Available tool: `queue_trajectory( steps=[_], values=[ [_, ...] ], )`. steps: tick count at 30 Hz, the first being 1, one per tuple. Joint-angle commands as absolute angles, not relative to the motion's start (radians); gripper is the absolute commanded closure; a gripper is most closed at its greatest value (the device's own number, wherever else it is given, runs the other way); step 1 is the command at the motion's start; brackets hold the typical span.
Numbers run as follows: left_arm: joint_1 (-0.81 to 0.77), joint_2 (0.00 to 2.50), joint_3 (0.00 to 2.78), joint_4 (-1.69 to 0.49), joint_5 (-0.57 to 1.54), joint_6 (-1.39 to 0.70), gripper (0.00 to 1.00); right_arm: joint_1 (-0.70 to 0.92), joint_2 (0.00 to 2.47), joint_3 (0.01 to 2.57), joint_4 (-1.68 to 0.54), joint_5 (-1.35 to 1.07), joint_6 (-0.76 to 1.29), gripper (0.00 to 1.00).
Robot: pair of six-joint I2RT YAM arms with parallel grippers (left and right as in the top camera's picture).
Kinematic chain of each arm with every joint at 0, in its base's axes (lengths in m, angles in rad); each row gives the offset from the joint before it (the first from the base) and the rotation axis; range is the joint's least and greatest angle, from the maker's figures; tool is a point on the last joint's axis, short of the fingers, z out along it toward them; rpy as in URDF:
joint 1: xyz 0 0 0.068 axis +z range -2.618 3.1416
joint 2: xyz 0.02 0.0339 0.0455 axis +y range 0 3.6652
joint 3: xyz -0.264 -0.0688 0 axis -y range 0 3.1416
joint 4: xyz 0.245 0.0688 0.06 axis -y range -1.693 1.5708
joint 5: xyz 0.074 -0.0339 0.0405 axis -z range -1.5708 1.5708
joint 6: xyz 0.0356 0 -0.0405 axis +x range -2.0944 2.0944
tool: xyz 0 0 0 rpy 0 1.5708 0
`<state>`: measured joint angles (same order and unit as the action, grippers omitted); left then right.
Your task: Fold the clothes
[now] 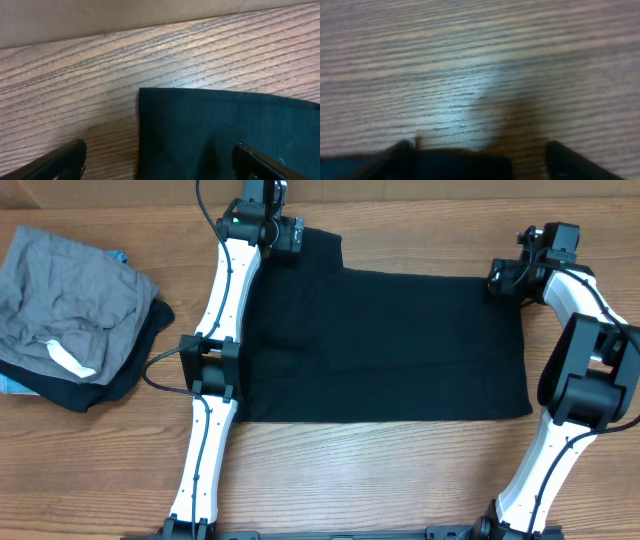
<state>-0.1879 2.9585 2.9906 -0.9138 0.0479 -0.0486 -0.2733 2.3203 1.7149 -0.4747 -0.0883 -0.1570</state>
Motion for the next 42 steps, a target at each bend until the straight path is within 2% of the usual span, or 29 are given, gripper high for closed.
queue_trajectory(
  steps=[1, 3, 5, 9, 10, 14, 17, 21, 29, 42],
  values=[
    [-0.187, 2.945, 2.942, -0.894, 0.071, -0.03, 0.02, -0.269, 2.333, 1.721, -0.493, -0.107, -0.165, 0.3],
    [-0.187, 2.945, 2.912, -0.872, 0.072, -0.03, 0.02, -0.27, 2.333, 1.721, -0.504, -0.106, -0.165, 0.41],
    [-0.187, 2.945, 2.896, -0.85, 0.072, -0.034, 0.03, -0.27, 2.333, 1.721, -0.506, -0.106, -0.165, 0.43],
    [-0.187, 2.945, 2.896, -0.833, 0.081, -0.038, 0.17, -0.269, 2.333, 1.721, -0.507, -0.106, -0.165, 0.64],
    [-0.187, 2.945, 2.896, -0.83, 0.081, -0.038, 0.2, -0.269, 2.333, 1.721, -0.506, -0.106, -0.165, 0.66],
    [-0.187, 2.945, 2.896, -0.799, 0.11, -0.038, 0.46, -0.269, 2.333, 1.721, -0.506, -0.106, -0.165, 0.83],
    [-0.187, 2.945, 2.896, -0.788, 0.113, -0.037, 0.77, -0.269, 2.333, 1.723, -0.493, -0.106, -0.165, 0.95],
    [-0.183, 2.945, 2.896, -0.78, 0.122, -0.037, 0.94, -0.269, 2.333, 1.723, -0.487, -0.106, -0.165, 0.96],
    [-0.17, 2.944, 2.932, -0.794, 0.125, -0.03, 0.96, -0.269, 2.332, 1.724, -0.48, -0.107, -0.165, 0.96],
    [-0.168, 2.943, 3.143, -0.993, 0.124, -0.03, 0.96, -0.268, 2.248, 1.776, -0.612, -0.148, -0.165, 0.96]
  ],
)
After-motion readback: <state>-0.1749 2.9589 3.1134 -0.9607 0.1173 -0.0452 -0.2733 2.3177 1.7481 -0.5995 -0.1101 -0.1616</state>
